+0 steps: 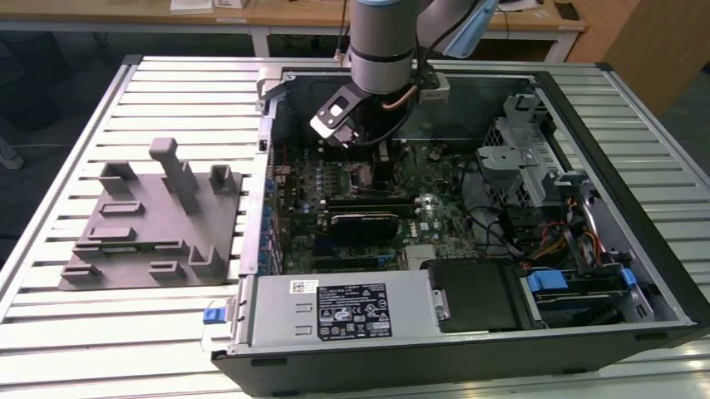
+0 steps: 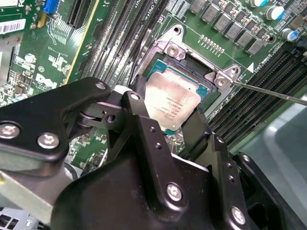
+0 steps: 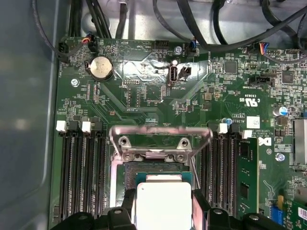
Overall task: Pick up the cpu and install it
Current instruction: 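Place the cpu into insertion slot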
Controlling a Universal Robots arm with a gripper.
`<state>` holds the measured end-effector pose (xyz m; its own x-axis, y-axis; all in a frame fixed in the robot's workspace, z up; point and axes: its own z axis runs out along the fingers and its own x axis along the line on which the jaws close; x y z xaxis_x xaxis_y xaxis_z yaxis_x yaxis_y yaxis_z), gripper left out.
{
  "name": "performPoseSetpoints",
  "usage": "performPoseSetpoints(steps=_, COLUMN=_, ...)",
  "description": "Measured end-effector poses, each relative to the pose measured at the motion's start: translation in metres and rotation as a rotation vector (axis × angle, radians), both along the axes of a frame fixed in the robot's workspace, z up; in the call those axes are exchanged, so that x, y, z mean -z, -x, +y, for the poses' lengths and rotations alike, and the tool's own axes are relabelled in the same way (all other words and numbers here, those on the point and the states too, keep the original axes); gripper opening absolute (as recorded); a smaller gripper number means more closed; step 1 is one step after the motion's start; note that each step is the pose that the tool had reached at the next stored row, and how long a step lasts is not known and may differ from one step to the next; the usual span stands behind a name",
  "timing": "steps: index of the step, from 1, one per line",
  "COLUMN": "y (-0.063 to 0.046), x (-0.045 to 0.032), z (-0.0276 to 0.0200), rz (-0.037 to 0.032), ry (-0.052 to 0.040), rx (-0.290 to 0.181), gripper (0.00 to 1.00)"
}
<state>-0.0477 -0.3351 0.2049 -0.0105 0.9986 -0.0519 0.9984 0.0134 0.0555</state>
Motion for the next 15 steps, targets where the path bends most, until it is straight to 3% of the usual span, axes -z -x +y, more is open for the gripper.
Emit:
performPoseSetpoints(steps=9, y=-0.0004, x=0.0034, z=0.0043, rz=0.0002, ry=-0.0002, rx=0.0, gripper=0.54)
performPoseSetpoints(steps=15, y=-0.0004, x=0.0064, z=0.0043, rz=0.0007, ry=0.0, rx=0.001, gripper=0.54)
